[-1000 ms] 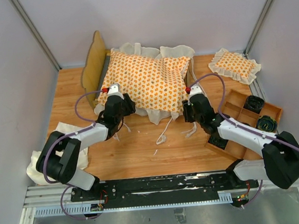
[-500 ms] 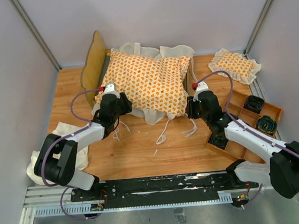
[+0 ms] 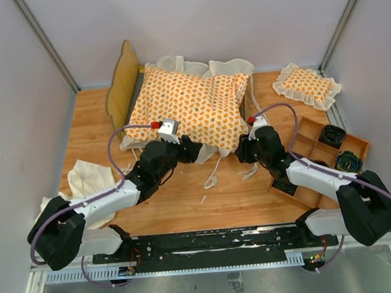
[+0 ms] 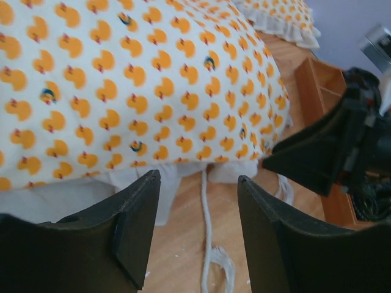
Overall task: Set up the pet bed
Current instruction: Adjust the mattress on the bed frame.
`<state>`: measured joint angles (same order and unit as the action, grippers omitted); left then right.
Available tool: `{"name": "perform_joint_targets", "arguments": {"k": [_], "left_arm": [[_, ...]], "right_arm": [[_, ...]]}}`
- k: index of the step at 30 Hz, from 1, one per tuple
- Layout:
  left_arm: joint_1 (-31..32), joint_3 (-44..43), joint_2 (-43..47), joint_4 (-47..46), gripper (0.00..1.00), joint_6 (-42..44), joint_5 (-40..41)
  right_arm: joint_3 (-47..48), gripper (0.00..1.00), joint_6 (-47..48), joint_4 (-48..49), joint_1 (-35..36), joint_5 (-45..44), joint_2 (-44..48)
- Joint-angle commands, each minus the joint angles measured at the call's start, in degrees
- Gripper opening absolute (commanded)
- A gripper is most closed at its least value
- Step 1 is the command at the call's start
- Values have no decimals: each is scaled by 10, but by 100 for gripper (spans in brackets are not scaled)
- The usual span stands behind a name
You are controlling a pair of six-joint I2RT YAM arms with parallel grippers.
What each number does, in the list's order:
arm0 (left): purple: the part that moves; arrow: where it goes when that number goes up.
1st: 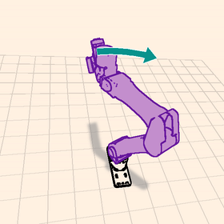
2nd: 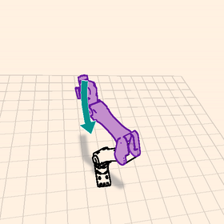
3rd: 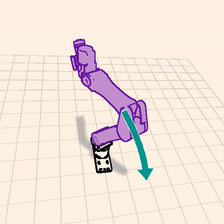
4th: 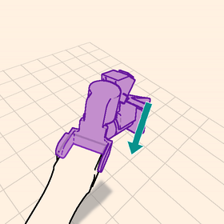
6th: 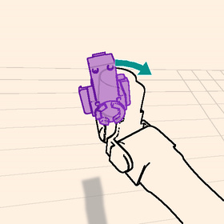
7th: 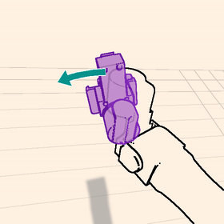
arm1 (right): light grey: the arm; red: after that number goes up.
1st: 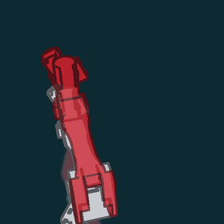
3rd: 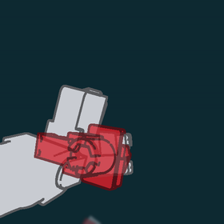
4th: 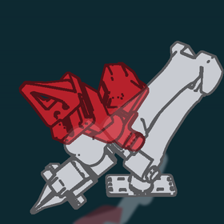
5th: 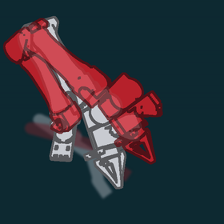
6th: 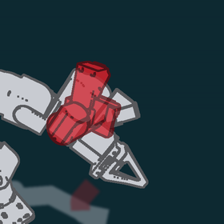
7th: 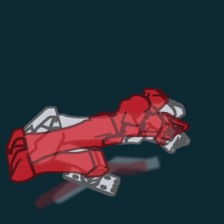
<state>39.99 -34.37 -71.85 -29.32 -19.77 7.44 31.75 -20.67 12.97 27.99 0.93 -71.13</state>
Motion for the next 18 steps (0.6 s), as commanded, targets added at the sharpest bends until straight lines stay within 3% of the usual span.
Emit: {"name": "perform_joint_targets", "arguments": {"k": [1,10,12,16,18], "left_arm": [[49,38,-18,-80,57,-1,-14],[101,17,-137,-156,55,-5,-21],[106,8,-161,-168,55,-7,-25],[113,-11,-205,-189,57,5,-17],[114,-20,-224,-206,58,13,-7]], "right_arm": [[-15,42,7,69,-2,-14,-36],[-1,40,83,119,-2,-16,-74],[6,31,98,115,-2,-14,-74],[17,5,110,90,-2,-21,-59],[12,0,111,93,-2,-15,-51]]}}
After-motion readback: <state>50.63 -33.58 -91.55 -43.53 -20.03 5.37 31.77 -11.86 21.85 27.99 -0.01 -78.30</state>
